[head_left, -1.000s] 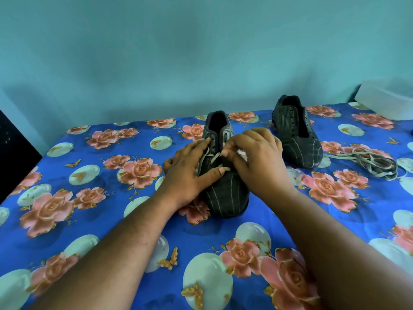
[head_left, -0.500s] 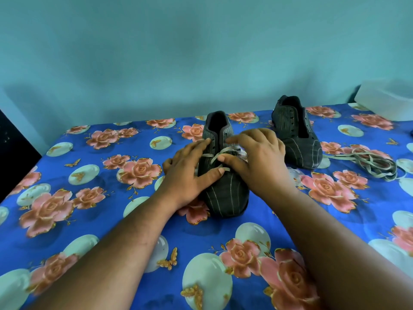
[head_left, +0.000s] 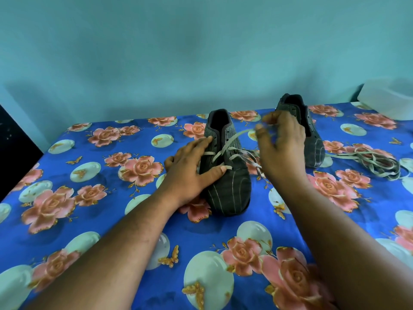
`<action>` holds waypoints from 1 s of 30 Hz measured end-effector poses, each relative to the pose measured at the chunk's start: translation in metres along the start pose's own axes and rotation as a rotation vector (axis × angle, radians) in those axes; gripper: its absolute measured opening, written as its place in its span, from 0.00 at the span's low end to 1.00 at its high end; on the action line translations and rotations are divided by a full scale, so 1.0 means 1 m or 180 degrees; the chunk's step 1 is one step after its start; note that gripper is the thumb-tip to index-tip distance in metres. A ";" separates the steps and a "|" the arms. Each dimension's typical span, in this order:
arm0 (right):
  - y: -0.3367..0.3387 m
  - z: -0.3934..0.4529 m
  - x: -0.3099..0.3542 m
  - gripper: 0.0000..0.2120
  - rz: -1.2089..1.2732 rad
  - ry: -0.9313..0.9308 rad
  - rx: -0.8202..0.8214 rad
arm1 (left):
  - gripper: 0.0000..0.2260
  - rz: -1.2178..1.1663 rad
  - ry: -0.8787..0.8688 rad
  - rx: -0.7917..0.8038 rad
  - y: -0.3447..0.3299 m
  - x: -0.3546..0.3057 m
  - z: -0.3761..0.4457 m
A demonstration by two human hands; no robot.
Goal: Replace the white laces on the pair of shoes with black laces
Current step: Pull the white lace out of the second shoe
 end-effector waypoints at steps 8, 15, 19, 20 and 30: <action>-0.011 -0.021 0.013 0.37 -0.0817 0.1189 0.1191 | 0.41 -0.0003 -0.0022 0.0006 0.002 -0.001 0.000; -0.008 -0.019 0.015 0.35 -0.0684 0.1141 0.1238 | 0.40 -0.0012 -0.0005 0.0027 0.001 0.001 0.000; -0.010 -0.020 0.016 0.26 -0.0783 0.1042 0.1341 | 0.39 -0.0033 0.0036 -0.0010 0.000 0.001 0.000; -0.010 -0.020 0.016 0.23 -0.0743 0.1043 0.1284 | 0.39 -0.0049 0.0052 -0.0005 0.000 0.000 0.000; -0.006 -0.013 0.021 0.09 0.0990 -0.0191 0.1440 | 0.41 -0.0002 -0.0009 -0.0002 0.002 -0.002 -0.001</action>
Point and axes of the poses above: each hand's wrist, its own z-axis towards the middle knuckle, its own y-axis out of the back of the hand, x = y × z, the point moved 1 cm from there along z, towards the middle knuckle, and after that the axes turned 14 degrees about -x, right-handed, at the moved point
